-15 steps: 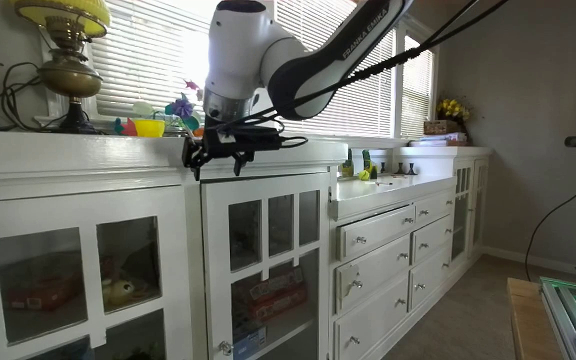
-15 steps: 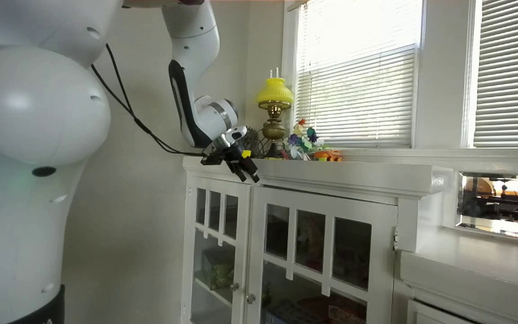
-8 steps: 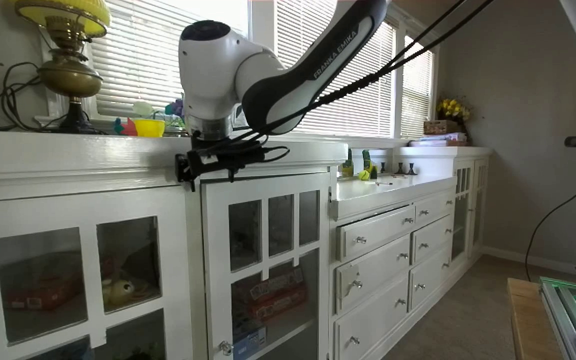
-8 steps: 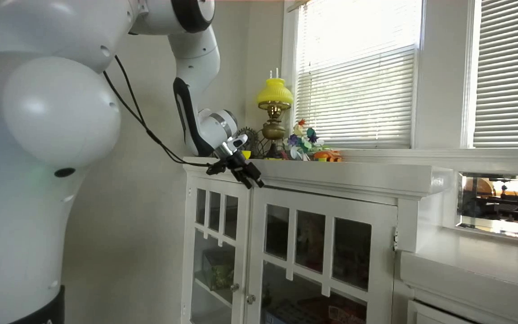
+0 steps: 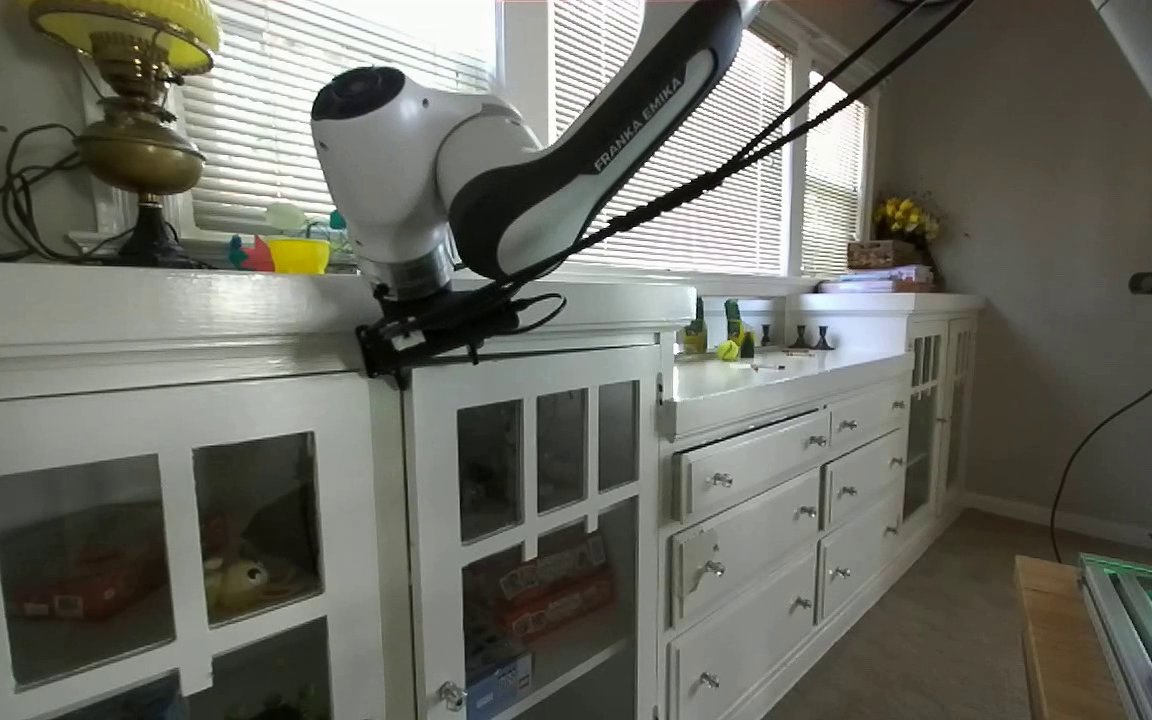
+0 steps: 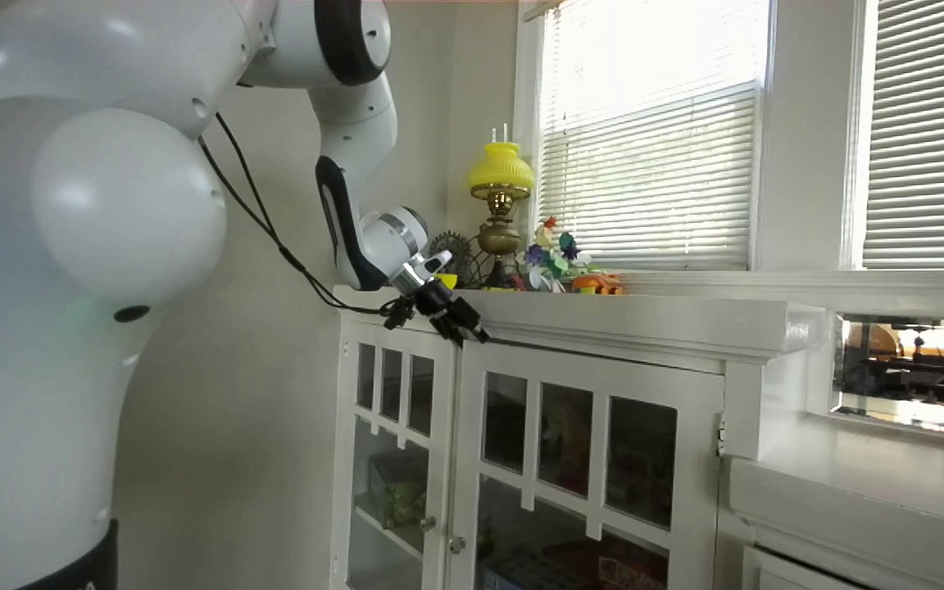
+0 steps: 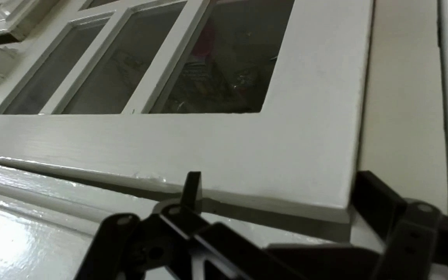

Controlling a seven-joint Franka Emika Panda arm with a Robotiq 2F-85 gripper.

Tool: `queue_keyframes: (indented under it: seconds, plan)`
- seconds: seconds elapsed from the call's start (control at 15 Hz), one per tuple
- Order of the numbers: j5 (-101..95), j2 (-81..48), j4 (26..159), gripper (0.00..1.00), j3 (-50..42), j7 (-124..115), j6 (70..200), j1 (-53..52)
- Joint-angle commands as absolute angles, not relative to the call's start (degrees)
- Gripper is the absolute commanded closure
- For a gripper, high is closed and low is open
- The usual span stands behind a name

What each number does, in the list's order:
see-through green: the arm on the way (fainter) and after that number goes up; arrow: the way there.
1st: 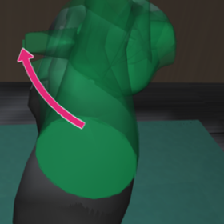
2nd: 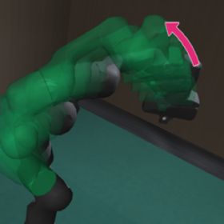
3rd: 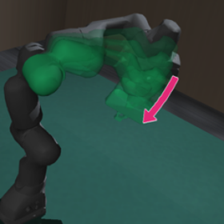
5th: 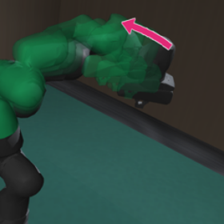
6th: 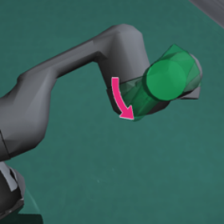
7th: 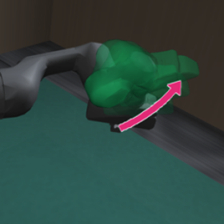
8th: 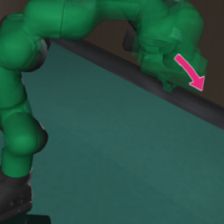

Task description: Open the cabinet door on the right.

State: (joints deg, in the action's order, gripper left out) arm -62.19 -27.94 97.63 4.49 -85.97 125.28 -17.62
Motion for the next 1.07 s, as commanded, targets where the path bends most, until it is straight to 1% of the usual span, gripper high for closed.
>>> queue_keyframes:
  seconds: [0.0,0.2,0.33,0.53,0.73,0.87,0.93,1.0]
  plan:
    - [-62.75,-30.04,94.67,0.26,4.44,-86.34,121.98,-18.67]
    - [-62.28,-29.27,95.48,0.49,4.78,-86.27,121.32,-19.15]
    - [-61.87,-28.02,97.05,0.62,4.92,-86.36,120.66,-19.26]
    - [-60.26,-25.80,99.90,0.70,5.56,-86.61,119.90,-18.89]
    - [-58.23,-22.55,104.17,0.88,6.51,-87.24,119.06,-18.66]
    - [-56.36,-20.21,107.52,0.91,7.22,-87.49,118.36,-18.45]
    - [-55.28,-18.67,109.65,0.96,7.57,-87.76,117.38,-18.46]
    - [-54.18,-17.19,111.57,0.97,7.99,-88.07,116.56,-18.48]
